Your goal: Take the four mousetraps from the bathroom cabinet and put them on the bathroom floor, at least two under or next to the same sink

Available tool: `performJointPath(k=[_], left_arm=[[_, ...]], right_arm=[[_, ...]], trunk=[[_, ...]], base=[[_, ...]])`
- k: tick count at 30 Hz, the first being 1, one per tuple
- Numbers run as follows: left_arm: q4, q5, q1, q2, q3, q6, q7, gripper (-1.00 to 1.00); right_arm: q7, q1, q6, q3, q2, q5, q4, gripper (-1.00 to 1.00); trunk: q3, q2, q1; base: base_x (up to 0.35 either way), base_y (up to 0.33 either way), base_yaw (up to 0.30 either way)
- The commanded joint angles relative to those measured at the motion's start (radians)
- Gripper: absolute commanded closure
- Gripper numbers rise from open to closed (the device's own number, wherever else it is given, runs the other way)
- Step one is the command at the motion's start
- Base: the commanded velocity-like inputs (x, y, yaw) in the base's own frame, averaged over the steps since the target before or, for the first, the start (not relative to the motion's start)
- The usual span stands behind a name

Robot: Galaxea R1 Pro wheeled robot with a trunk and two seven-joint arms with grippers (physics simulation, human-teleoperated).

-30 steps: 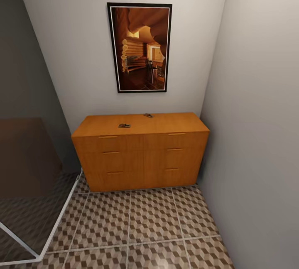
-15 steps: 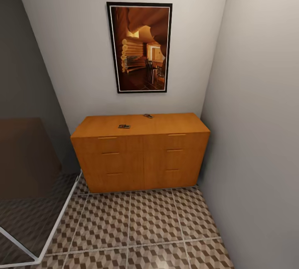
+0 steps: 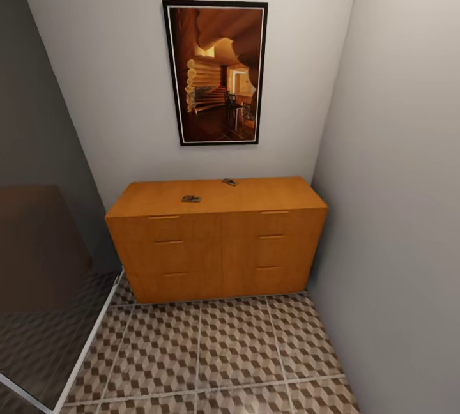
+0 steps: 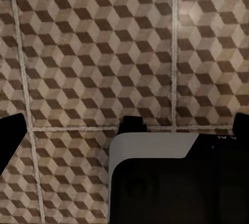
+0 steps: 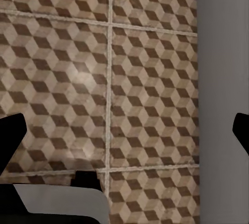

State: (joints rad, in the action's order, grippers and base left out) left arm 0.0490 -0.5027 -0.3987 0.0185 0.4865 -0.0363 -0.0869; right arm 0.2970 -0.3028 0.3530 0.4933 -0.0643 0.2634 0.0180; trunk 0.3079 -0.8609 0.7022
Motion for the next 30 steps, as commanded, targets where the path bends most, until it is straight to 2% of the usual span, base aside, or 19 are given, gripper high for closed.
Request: performJointPath(k=[1, 11, 12, 16, 17, 20, 21, 23, 24, 30], left_arm=[[0.003, -0.008, -0.001, 0.001, 0.008, -0.004, -0.001, -1.0], [0.003, -0.008, -0.002, 0.001, 0.009, -0.009, -0.001, -1.0], [0.0, -0.01, -0.002, 0.002, 0.008, -0.011, -0.001, -1.0], [-0.005, -0.01, -0.002, 0.003, 0.007, -0.011, -0.005, -1.0], [-0.027, -0.01, -0.002, 0.001, 0.006, -0.01, -0.008, -1.0], [-0.082, -0.009, -0.002, -0.006, 0.006, -0.011, -0.01, -1.0], [-0.15, -0.008, -0.006, -0.016, 0.006, -0.007, -0.011, -1.0], [-0.205, -0.007, -0.01, -0.023, 0.005, -0.003, -0.012, -1.0], [-0.263, -0.007, -0.018, -0.028, 0.002, 0.002, -0.015, -1.0], [-0.445, -0.006, -0.057, -0.027, -0.02, 0.052, -0.079, -1.0]], right_arm=[[0.001, -0.001, 0.004, 0.008, -0.001, 0.009, 0.002, -1.0], [-0.011, -0.001, 0.002, 0.008, -0.003, 0.007, 0.002, -1.0], [-0.013, -0.001, 0.007, 0.003, 0.004, 0.009, -0.002, -1.0], [-0.006, -0.004, 0.007, 0.005, 0.003, 0.004, -0.017, -1.0], [0.036, -0.039, -0.001, 0.004, 0.004, 0.004, -0.108, -1.0], [0.121, -0.075, -0.003, 0.004, 0.002, 0.002, -0.179, -1.0], [0.201, -0.097, -0.006, 0.006, 0.001, 0.0, -0.231, -1.0], [0.249, -0.111, -0.014, 0.007, 0.001, -0.002, -0.266, -1.0], [0.287, -0.124, -0.032, 0.008, 0.001, -0.006, -0.302, -1.0], [0.335, -0.173, -0.163, 0.009, 0.006, -0.042, -0.431, -1.0]], trunk=[[0.001, -0.001, 0.001], [0.001, -0.001, 0.001], [0.001, -0.001, 0.001], [0.001, -0.001, 0.001], [0.001, -0.001, 0.001], [0.001, -0.001, 0.001], [0.001, -0.001, 0.001], [0.001, -0.001, 0.001], [0.001, -0.001, 0.001], [0.001, -0.001, 0.001]], base=[[0.307, 0.115, 0.0], [0.291, 0.122, 0.0], [0.006, 0.001, 0.0], [0.003, 0.0, 0.0], [0.0, 0.0, 0.0], [0.0, 0.0, 0.0], [0.0, 0.0, 0.0], [0.0, 0.0, 0.0], [0.0, 0.0, 0.0], [0.0, 0.0, 0.0]])
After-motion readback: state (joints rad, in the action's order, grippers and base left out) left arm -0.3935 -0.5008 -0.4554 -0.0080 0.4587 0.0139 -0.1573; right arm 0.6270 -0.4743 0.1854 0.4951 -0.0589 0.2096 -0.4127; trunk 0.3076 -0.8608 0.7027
